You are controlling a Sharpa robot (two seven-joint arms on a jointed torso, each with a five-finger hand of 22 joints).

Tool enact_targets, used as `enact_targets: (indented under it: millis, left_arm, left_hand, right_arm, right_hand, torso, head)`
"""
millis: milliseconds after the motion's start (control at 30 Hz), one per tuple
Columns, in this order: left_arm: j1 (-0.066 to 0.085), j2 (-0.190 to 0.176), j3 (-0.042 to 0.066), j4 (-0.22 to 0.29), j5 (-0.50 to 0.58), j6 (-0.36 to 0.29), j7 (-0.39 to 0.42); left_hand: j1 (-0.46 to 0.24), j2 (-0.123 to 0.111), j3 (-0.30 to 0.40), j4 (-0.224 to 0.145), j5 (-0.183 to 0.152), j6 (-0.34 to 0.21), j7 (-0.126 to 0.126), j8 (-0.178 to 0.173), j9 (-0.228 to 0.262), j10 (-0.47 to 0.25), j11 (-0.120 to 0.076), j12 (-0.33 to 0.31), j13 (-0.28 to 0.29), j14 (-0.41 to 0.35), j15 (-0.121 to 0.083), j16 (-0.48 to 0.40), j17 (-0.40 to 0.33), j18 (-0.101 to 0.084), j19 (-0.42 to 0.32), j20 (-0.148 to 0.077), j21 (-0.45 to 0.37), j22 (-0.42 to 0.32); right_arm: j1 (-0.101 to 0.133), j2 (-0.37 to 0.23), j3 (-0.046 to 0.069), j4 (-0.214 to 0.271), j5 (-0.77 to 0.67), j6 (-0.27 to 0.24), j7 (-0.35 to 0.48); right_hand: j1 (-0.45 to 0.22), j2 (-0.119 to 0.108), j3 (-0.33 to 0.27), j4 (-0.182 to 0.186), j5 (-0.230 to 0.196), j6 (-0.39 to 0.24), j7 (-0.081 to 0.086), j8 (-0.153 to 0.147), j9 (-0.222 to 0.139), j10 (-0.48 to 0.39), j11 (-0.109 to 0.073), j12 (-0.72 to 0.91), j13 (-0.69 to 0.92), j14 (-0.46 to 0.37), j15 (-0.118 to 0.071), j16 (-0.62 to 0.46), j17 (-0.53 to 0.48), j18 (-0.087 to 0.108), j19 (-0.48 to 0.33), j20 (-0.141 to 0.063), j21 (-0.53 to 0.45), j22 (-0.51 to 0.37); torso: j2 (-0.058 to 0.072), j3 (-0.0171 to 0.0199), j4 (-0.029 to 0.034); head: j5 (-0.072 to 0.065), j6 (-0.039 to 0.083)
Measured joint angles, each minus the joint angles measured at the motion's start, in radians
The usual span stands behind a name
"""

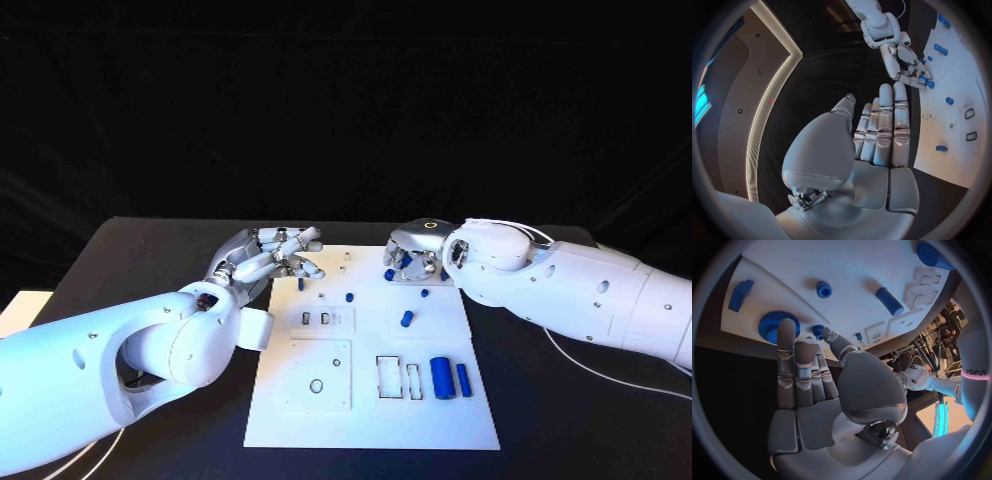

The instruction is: Assemble the parts on the task board

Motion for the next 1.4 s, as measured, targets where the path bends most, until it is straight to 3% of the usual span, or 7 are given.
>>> enact_targets:
  millis: [800, 900, 1000, 1167, 1400]
  left_arm:
    - [0.001, 0.0, 0.0, 0.001, 0.001, 0.006, -0.006]
    - [0.001, 0.0, 0.0, 0.001, 0.001, 0.007, -0.006]
    - [0.001, -0.001, 0.0, 0.001, 0.001, 0.007, -0.006]
    - [0.001, -0.001, 0.0, 0.0, 0.001, 0.008, -0.007]
    - [0.001, -0.001, 0.0, -0.004, 0.002, 0.01, -0.008]
  left_hand:
    - [0.0, 0.0, 0.003, -0.003, 0.0, 0.0, 0.0, -0.003, 0.0, -0.004, 0.004, 0.0, 0.0, 0.0, 0.0, 0.0, 0.005, 0.0, 0.0, 0.0, 0.0, 0.001]
    - [0.0, 0.0, 0.003, -0.003, 0.0, 0.0, 0.0, -0.003, 0.0, -0.004, 0.004, 0.0, 0.0, 0.0, 0.0, 0.0, 0.005, 0.0, 0.0, 0.0, 0.0, 0.001]
    - [0.0, 0.0, 0.003, -0.003, 0.0, 0.0, 0.0, -0.003, 0.0, -0.004, 0.004, 0.0, 0.0, 0.0, 0.0, 0.0, 0.005, 0.0, 0.0, 0.0, 0.0, 0.001]
    - [0.0, 0.0, 0.003, -0.003, 0.0, 0.0, 0.0, -0.003, 0.0, -0.004, 0.004, 0.0, 0.0, -0.007, 0.0, 0.008, 0.011, 0.0, 0.0, 0.0, 0.0, 0.002]
    - [0.0, 0.0, 0.003, -0.003, 0.0, -0.012, 0.007, -0.007, 0.0, -0.015, 0.008, -0.006, 0.0, -0.013, 0.006, 0.012, 0.02, 0.0, -0.004, 0.003, 0.0, 0.004]
  right_arm:
    - [0.001, 0.027, 0.0, -0.029, -0.006, 0.026, 0.001]
    - [0.001, 0.03, 0.001, -0.032, -0.006, 0.027, 0.002]
    - [0.001, 0.03, 0.001, -0.033, -0.005, 0.022, 0.002]
    - [-0.001, 0.028, -0.001, -0.028, -0.004, -0.017, 0.001]
    - [-0.002, 0.02, 0.0, 0.0, 0.007, -0.146, -0.022]
  right_hand:
    - [0.0, 0.0, 0.032, 0.032, -0.005, 0.044, -0.014, 0.004, 0.007, 0.018, -0.004, 0.004, 0.0, -0.004, -0.004, 0.114, 0.107, 0.0, -0.014, 0.0, 0.077, 0.061]
    - [0.0, 0.001, 0.039, 0.039, -0.014, 0.053, -0.02, 0.005, 0.008, 0.027, -0.01, 0.004, 0.0, 0.0, -0.007, 0.129, 0.117, 0.0, -0.014, 0.0, 0.089, 0.072]
    - [-0.004, 0.013, 0.053, 0.053, -0.054, 0.065, -0.022, 0.009, 0.009, 0.042, -0.013, 0.004, 0.002, 0.0, -0.007, 0.143, 0.128, 0.0, -0.018, -0.004, 0.104, 0.085]
    - [-0.004, 0.025, 0.068, 0.074, -0.093, 0.082, -0.024, 0.011, 0.014, 0.062, -0.017, 0.009, 0.003, -0.003, -0.011, 0.17, 0.154, 0.0, -0.018, -0.004, 0.132, 0.117]
    - [0.004, 0.034, 0.092, 0.087, -0.115, 0.087, -0.026, 0.016, 0.015, 0.072, -0.018, 0.009, 0.003, 0.0, -0.014, 0.175, 0.158, 0.0, -0.018, -0.004, 0.143, 0.129]
  torso:
    - [0.016, -0.0006, 0.0009]
    - [0.017, -0.001, 0.0012]
    - [0.018, -0.0012, 0.0017]
    - [0.019, -0.0022, 0.0017]
    - [0.02, -0.0024, 0.0028]
  head:
    - [0.004, -0.005]
    - [0.007, -0.004]
    - [0.006, -0.004]
    - [0.003, -0.007]
    - [0.001, -0.005]
